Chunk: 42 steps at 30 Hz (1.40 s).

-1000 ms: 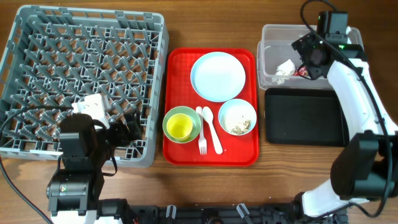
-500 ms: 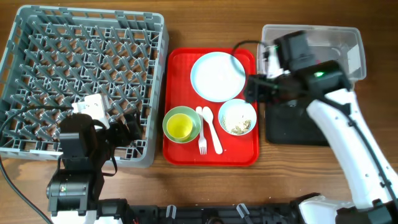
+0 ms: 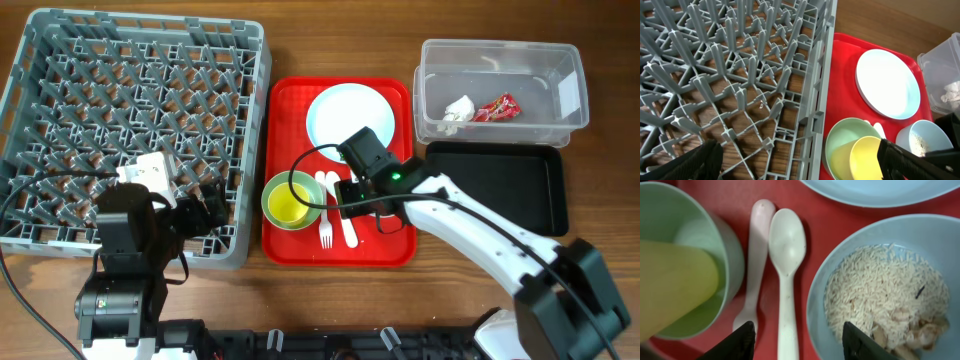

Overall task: Sort waste into correct bins and load items into the dishwasher rack
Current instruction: 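Grasp the light-blue rice bowl rim with the right gripper, then tip the rice bowl over the black tray to empty the rice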

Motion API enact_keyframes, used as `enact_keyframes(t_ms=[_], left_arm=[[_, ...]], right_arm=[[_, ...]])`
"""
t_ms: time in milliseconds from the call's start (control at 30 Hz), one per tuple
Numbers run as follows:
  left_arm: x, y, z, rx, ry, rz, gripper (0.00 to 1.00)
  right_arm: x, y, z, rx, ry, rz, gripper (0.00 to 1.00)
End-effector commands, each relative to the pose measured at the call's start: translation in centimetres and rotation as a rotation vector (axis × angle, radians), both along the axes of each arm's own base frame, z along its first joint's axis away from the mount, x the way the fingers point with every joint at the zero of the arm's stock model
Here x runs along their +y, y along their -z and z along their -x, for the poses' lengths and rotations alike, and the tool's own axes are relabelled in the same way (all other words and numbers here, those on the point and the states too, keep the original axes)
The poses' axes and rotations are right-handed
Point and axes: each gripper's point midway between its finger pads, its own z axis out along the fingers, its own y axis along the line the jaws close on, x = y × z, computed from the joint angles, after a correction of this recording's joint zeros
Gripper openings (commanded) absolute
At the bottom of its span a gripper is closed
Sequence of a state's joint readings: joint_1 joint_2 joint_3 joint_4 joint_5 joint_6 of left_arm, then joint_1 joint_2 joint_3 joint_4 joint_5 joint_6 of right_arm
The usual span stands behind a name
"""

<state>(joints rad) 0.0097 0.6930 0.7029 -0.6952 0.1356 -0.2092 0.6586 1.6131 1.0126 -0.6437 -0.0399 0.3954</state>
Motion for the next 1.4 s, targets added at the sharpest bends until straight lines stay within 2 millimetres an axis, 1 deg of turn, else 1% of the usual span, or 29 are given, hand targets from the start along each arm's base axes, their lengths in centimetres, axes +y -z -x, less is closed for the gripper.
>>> enact_keyframes(t_ms=[0, 67, 100, 133, 233, 267, 300, 333, 400, 433, 500, 567, 600, 633, 667, 700, 733, 833, 900, 1033, 1067, 1133, 1200, 1333, 1367], left_arm=[[0.3, -1.0, -0.2, -0.027, 0.0, -0.019, 1.0], [0.3, -1.0, -0.2, -0.027, -0.001, -0.019, 1.0], [0.3, -1.0, -0.2, -0.027, -0.001, -0.019, 1.0], [0.3, -1.0, -0.2, -0.027, -0.001, -0.019, 1.0], [0.3, -1.0, -0.2, -0.027, 0.0, -0.018, 1.0], [0.3, -1.0, -0.2, -0.027, -0.001, -0.019, 1.0], [0.3, -1.0, -0.2, -0.027, 0.0, -0.019, 1.0], [0.3, -1.0, -0.2, -0.027, -0.001, -0.019, 1.0], [0.3, -1.0, -0.2, -0.027, 0.0, -0.018, 1.0], [0.3, -1.0, -0.2, -0.027, -0.001, -0.019, 1.0], [0.3, -1.0, -0.2, -0.027, 0.0, -0.019, 1.0], [0.3, -1.0, -0.2, -0.027, 0.0, -0.019, 1.0], [0.3, -1.0, -0.2, -0.027, 0.0, -0.019, 1.0], [0.3, -1.0, -0.2, -0.027, 0.0, -0.019, 1.0], [0.3, -1.0, -0.2, -0.027, 0.0, -0.019, 1.0], [0.3, -1.0, -0.2, -0.027, -0.001, -0.019, 1.0], [0.3, -1.0, -0.2, -0.027, -0.001, -0.019, 1.0], [0.3, -1.0, -0.2, -0.027, 0.0, -0.019, 1.0], [0.3, -1.0, -0.2, -0.027, 0.0, -0.018, 1.0], [0.3, -1.0, -0.2, -0.027, 0.0, -0.018, 1.0], [0.3, -1.0, -0.2, -0.027, 0.0, -0.019, 1.0], [0.3, -1.0, -0.2, -0.026, 0.0, -0.019, 1.0], [0.3, -1.0, -0.2, -0.027, -0.001, -0.019, 1.0], [0.3, -1.0, -0.2, -0.027, 0.0, -0.019, 1.0], [0.3, -1.0, -0.2, -0.027, 0.0, -0.019, 1.0]], right_arm=[[-0.4, 2.6, -0.4, 0.019, 0.023, 0.058, 0.44], [-0.6, 3.7, -0.2, 0.048, 0.039, 0.075, 0.34], [-0.7, 4.0, -0.2, 0.056, 0.039, 0.081, 0.26], [-0.7, 4.2, -0.2, 0.058, 0.039, 0.083, 0.22], [-0.7, 4.2, -0.2, 0.062, 0.06, 0.079, 0.15], [-0.7, 4.2, -0.2, 0.063, 0.062, 0.078, 0.09], [-0.7, 3.9, -0.2, 0.062, 0.072, 0.074, 0.04], [-0.6, 3.3, -0.2, 0.061, 0.084, 0.069, 0.04], [-0.5, 1.1, -0.8, 0.033, 0.092, 0.045, 0.04], [-0.4, -0.4, -1.2, 0.007, 0.096, 0.022, 0.04], [-0.5, -5.1, -2.0, -0.082, 0.111, -0.051, 0.04], [-0.9, -8.0, -2.3, -0.125, 0.128, -0.123, 0.04], [-1.3, -9.0, -2.3, -0.13, 0.142, -0.163, 0.04], [-2.3, -10.3, -2.4, -0.125, 0.184, -0.218, 0.05], [-3.5, -10.9, -2.8, -0.114, 0.241, -0.25, 0.04], [-4.4, -11.2, -3.0, -0.105, 0.272, -0.27, 0.04], [-5.8, -11.4, -3.5, -0.065, 0.323, -0.325, 0.04], [-9.2, -10.8, -4.3, 0.019, 0.419, -0.439, 0.04], [-11.2, -10.2, -4.6, 0.051, 0.442, -0.504, 0.04], [-14.2, -8.8, -4.3, 0.11, 0.454, -0.673, 0.04], [-15.1, -8.4, -4.2, 0.122, 0.457, -0.738, 0.04], [-16.4, -8.0, -4.2, 0.128, 0.465, -0.823, 0.04], [-17.4, -7.9, -4.2, 0.13, 0.462, -0.905, 0.04], [-18.6, -7.2, -4.3, 0.156, 0.492, -0.998, 0.04], [-18.6, -7.4, -4.4, 0.146, 0.475, -1.025, 0.04]])
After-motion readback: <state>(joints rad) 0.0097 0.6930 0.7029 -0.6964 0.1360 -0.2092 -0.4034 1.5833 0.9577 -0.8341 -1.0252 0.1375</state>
